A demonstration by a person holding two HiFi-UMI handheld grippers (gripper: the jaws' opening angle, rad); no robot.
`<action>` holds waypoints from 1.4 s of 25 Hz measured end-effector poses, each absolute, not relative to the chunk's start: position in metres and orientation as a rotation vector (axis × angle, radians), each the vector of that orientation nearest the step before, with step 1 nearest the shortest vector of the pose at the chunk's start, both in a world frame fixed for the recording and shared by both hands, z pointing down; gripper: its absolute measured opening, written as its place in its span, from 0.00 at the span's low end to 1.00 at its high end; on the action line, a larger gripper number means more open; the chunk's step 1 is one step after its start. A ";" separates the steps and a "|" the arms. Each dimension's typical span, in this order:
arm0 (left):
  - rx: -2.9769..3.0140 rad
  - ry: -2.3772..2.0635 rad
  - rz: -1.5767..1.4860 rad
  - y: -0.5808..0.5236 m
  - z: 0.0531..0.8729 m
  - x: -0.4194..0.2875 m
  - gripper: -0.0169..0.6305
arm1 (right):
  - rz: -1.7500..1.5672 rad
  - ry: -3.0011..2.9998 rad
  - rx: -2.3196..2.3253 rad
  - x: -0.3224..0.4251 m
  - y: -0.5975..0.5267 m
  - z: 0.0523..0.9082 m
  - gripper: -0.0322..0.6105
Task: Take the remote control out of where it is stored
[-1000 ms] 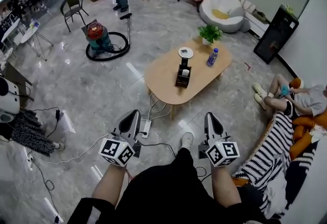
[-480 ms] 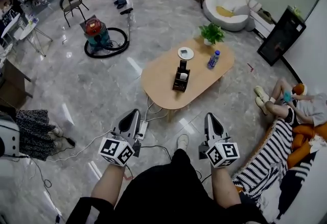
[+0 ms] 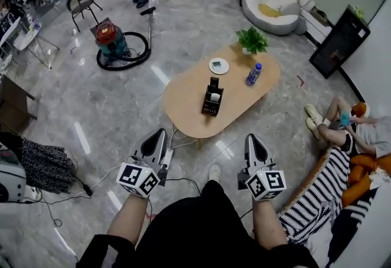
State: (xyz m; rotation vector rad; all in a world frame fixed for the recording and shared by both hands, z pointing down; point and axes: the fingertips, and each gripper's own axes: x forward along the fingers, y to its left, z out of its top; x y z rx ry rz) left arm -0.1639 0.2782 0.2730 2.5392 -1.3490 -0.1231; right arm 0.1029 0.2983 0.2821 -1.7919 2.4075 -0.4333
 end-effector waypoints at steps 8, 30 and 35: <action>2.541 -1.356 -0.117 0.220 0.267 -0.115 0.04 | -0.445 2.421 -1.791 0.149 0.243 0.279 0.06; 2.515 -1.444 -0.133 0.130 0.255 -0.036 0.04 | -0.439 2.556 -1.670 0.218 0.142 0.279 0.06; 2.501 -1.446 -0.121 0.124 0.262 -0.043 0.04 | -0.448 2.577 -1.651 0.204 0.133 0.281 0.06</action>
